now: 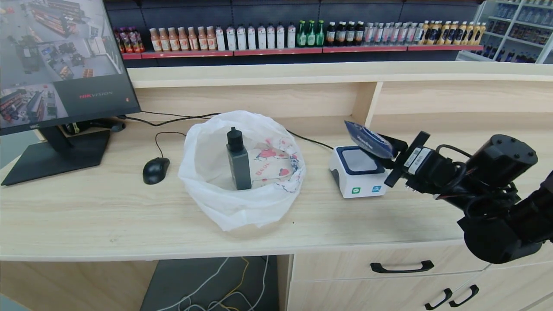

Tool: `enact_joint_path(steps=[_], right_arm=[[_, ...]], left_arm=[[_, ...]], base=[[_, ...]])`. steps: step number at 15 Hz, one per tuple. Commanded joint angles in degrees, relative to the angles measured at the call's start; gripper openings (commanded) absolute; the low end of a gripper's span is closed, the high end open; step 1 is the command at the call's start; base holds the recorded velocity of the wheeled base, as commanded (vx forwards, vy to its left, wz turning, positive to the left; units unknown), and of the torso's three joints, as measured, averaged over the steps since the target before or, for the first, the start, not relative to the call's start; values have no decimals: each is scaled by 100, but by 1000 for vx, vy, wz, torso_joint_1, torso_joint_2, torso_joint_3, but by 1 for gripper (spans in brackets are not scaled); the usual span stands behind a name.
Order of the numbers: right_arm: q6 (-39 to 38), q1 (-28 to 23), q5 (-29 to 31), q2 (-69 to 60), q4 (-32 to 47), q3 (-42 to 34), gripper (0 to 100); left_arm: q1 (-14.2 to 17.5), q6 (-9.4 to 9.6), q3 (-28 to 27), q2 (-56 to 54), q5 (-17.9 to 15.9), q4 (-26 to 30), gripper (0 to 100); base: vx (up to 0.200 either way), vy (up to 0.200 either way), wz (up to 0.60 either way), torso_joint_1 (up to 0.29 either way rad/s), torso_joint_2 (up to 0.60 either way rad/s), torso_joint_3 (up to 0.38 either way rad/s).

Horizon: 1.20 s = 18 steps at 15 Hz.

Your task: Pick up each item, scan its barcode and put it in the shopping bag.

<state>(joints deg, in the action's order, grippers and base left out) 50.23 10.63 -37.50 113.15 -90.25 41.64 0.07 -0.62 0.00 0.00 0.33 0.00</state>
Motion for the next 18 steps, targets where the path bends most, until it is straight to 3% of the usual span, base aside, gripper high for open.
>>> enact_joint_path(steps=[1, 8, 18], right_arm=[[84, -35, -82, 348, 25, 19, 0], [163, 396, -100, 365, 25, 336, 0], [532, 352, -601, 84, 25, 274, 0]], left_arm=[[1, 1, 0, 0, 2, 0, 100], [1, 1, 0, 0, 2, 0, 100], [1, 1, 0, 0, 2, 0, 100]], base=[[0, 0, 0, 0, 0, 0], [0, 0, 0, 0, 0, 0], [0, 0, 0, 0, 0, 0]])
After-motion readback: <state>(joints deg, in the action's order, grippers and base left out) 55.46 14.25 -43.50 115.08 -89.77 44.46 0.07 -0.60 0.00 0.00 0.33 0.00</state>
